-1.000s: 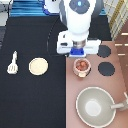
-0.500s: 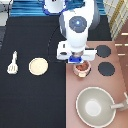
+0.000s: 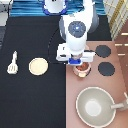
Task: Take the lid off the pot, put the pot on the plate, and use the tool to push the pot to the front of the table.
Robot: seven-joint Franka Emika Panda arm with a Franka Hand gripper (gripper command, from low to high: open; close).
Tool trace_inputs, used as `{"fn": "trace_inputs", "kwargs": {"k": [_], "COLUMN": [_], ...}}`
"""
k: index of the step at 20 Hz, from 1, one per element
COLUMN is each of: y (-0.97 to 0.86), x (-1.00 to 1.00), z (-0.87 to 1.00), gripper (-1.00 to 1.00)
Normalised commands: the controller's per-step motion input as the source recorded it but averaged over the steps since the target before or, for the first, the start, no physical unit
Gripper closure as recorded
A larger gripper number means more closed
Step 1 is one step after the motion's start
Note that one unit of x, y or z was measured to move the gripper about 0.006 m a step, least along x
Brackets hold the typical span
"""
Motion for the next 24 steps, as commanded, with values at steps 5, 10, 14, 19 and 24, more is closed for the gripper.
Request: {"fn": "trace_inputs", "kwargs": {"k": [5,10,14,19,24], "y": [-0.15,-0.07,0.0,0.0,0.0], "x": [0.37,0.27,0.28,0.24,0.19], "z": [0.06,0.0,0.01,0.15,0.54], "gripper": [1.0,1.0,1.0,1.0,1.0]}}
